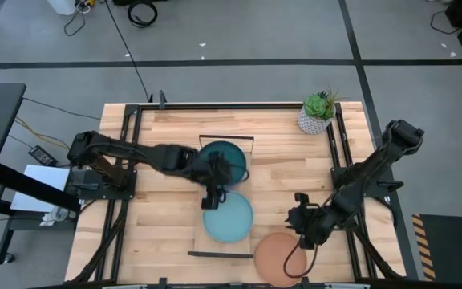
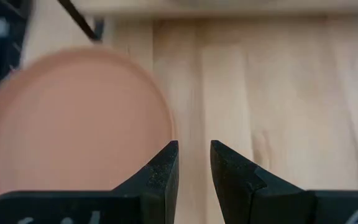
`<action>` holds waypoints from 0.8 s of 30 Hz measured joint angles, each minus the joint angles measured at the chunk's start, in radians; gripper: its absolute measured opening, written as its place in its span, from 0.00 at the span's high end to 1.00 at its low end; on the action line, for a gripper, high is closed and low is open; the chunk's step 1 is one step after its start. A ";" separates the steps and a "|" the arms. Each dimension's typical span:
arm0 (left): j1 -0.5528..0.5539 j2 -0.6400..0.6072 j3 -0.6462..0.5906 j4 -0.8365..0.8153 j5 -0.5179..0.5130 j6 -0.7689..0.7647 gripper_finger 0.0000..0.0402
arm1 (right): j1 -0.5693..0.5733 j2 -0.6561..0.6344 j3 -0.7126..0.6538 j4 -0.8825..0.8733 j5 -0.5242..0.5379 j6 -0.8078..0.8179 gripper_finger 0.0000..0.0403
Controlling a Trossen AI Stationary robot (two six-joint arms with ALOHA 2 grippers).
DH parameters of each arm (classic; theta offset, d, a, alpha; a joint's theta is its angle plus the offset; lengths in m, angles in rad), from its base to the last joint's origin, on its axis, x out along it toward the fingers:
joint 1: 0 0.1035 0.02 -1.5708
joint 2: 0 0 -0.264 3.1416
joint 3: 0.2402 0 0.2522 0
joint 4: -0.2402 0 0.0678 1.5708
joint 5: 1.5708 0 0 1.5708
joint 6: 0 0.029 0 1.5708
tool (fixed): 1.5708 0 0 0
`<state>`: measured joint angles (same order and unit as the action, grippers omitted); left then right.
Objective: Place and stack plates onto a shelf
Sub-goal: Stack the brown plate on top of the light blue plate on the shelf
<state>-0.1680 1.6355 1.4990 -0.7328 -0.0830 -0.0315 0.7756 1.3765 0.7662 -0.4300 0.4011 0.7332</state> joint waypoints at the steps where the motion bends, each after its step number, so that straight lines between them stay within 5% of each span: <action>1: -0.019 0.000 0.000 0.002 -0.014 -0.020 0.54 | 0.000 0.027 0.015 -0.017 -0.022 0.014 0.76; 10: -0.148 0.000 0.000 -0.005 -0.101 -0.147 0.54 | -0.001 0.190 0.135 -0.079 -0.201 0.075 0.72; 17: -0.203 0.000 0.000 -0.015 -0.185 -0.193 0.54 | -0.015 0.275 0.168 -0.132 -0.218 0.136 0.62; 24: -0.223 0.000 0.000 -0.021 -0.194 -0.232 0.54 | -0.013 0.325 0.169 -0.119 -0.271 0.172 0.62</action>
<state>-0.3907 1.6360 1.4986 -0.7536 -0.2775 -0.2634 0.7626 1.7010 0.9348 -0.5492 0.1299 0.9048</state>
